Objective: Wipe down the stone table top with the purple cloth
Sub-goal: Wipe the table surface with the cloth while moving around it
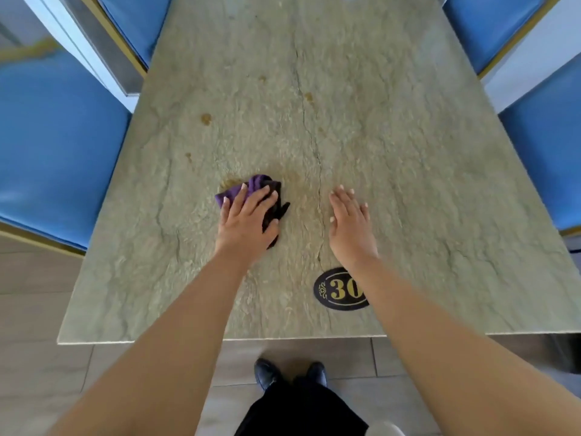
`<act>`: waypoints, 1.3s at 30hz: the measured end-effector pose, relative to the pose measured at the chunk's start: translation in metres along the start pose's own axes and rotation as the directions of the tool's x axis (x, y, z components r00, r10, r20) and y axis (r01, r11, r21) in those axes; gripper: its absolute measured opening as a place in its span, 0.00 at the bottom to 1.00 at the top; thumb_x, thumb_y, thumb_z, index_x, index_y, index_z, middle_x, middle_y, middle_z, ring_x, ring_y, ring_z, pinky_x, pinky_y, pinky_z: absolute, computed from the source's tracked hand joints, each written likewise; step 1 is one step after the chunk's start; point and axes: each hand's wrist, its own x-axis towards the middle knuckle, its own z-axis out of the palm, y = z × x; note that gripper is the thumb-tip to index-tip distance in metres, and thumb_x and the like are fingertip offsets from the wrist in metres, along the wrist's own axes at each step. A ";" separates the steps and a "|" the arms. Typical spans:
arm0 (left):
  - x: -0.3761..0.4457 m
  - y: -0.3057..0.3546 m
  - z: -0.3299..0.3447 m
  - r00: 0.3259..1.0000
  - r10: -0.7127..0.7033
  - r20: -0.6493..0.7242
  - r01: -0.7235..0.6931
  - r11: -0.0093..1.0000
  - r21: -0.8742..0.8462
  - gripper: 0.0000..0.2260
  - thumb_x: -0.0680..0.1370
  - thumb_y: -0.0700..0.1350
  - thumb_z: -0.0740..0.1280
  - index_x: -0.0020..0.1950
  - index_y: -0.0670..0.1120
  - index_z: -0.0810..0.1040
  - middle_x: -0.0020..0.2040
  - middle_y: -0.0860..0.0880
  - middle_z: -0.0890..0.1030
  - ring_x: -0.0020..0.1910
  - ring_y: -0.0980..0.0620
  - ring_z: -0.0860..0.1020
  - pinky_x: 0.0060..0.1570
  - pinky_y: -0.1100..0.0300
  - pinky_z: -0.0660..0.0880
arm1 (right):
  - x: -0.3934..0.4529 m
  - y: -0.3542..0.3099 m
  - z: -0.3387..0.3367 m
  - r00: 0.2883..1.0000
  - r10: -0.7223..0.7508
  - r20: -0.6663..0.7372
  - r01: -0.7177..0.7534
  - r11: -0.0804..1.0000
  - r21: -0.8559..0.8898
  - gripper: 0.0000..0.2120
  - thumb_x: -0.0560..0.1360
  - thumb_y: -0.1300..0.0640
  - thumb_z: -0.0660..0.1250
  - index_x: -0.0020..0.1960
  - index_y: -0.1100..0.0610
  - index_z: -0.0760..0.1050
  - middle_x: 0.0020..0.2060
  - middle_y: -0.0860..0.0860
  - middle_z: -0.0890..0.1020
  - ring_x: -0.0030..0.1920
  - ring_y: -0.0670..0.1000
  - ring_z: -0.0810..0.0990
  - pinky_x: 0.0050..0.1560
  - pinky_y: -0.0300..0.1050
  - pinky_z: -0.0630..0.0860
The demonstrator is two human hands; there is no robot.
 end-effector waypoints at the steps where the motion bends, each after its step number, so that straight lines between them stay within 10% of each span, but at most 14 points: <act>1: 0.003 0.011 0.000 0.998 -0.057 -0.002 0.057 0.998 0.013 0.26 0.80 0.56 0.56 0.77 0.58 0.56 0.78 0.58 0.55 0.78 0.50 0.45 0.76 0.49 0.38 | -0.005 -0.005 0.001 1.000 0.015 0.007 -0.015 0.999 0.043 0.25 0.82 0.61 0.50 0.78 0.56 0.52 0.78 0.50 0.50 0.77 0.49 0.43 0.76 0.48 0.39; 11: -0.127 -0.015 0.002 0.851 0.499 0.166 -0.487 0.867 -0.109 0.22 0.77 0.55 0.59 0.72 0.61 0.67 0.73 0.63 0.64 0.77 0.59 0.53 0.76 0.55 0.44 | -0.048 -0.022 0.012 0.997 0.021 -0.071 -0.014 0.995 0.101 0.24 0.81 0.63 0.52 0.76 0.56 0.57 0.78 0.51 0.53 0.78 0.49 0.46 0.76 0.45 0.40; 15: -0.097 -0.039 -0.006 0.995 0.101 0.002 -0.101 0.994 -0.046 0.23 0.78 0.57 0.57 0.73 0.61 0.63 0.75 0.60 0.63 0.78 0.54 0.53 0.76 0.51 0.43 | -0.071 -0.037 0.022 0.999 -0.015 -0.046 0.016 1.000 0.025 0.24 0.81 0.59 0.49 0.77 0.55 0.53 0.78 0.52 0.49 0.78 0.52 0.43 0.77 0.49 0.40; 18: -0.074 -0.004 -0.001 0.972 -0.229 -0.053 0.228 0.974 -0.015 0.25 0.79 0.55 0.60 0.76 0.59 0.60 0.77 0.57 0.58 0.78 0.50 0.48 0.75 0.47 0.39 | -0.079 -0.037 0.026 0.998 -0.068 -0.012 0.067 0.997 -0.033 0.25 0.82 0.58 0.48 0.78 0.54 0.51 0.78 0.53 0.48 0.78 0.53 0.42 0.77 0.51 0.41; 27: -0.175 -0.004 0.012 0.953 0.296 0.059 -0.297 0.955 0.003 0.24 0.76 0.55 0.63 0.73 0.60 0.66 0.74 0.61 0.64 0.76 0.55 0.57 0.76 0.51 0.50 | -0.078 -0.034 0.020 0.995 -0.093 -0.021 0.094 0.995 0.044 0.25 0.80 0.61 0.52 0.77 0.53 0.54 0.78 0.51 0.51 0.78 0.52 0.44 0.77 0.49 0.41; 31: -0.160 -0.070 -0.013 1.000 -0.010 -0.028 0.009 0.999 -0.052 0.23 0.76 0.61 0.55 0.72 0.65 0.62 0.75 0.63 0.62 0.77 0.58 0.52 0.76 0.51 0.45 | -0.078 -0.053 0.022 1.000 -0.023 0.001 0.023 1.000 0.012 0.27 0.80 0.59 0.52 0.77 0.56 0.51 0.78 0.55 0.48 0.77 0.54 0.41 0.77 0.53 0.40; 35: -0.118 -0.094 -0.026 0.902 -0.415 -0.116 0.414 0.910 -0.032 0.24 0.79 0.58 0.59 0.75 0.62 0.60 0.77 0.58 0.58 0.78 0.50 0.49 0.76 0.46 0.40 | -0.076 -0.083 0.028 0.986 -0.143 0.082 0.141 0.990 0.028 0.27 0.80 0.59 0.52 0.77 0.56 0.50 0.78 0.56 0.46 0.77 0.54 0.40 0.77 0.53 0.39; 39: -0.132 -0.069 -0.018 0.934 -0.339 -0.115 0.345 0.938 0.037 0.24 0.79 0.59 0.55 0.75 0.64 0.57 0.78 0.57 0.57 0.78 0.47 0.49 0.76 0.45 0.42 | -0.065 -0.116 0.039 0.968 -0.214 0.134 0.204 0.975 0.083 0.26 0.80 0.57 0.53 0.77 0.55 0.53 0.78 0.55 0.47 0.77 0.53 0.40 0.77 0.52 0.39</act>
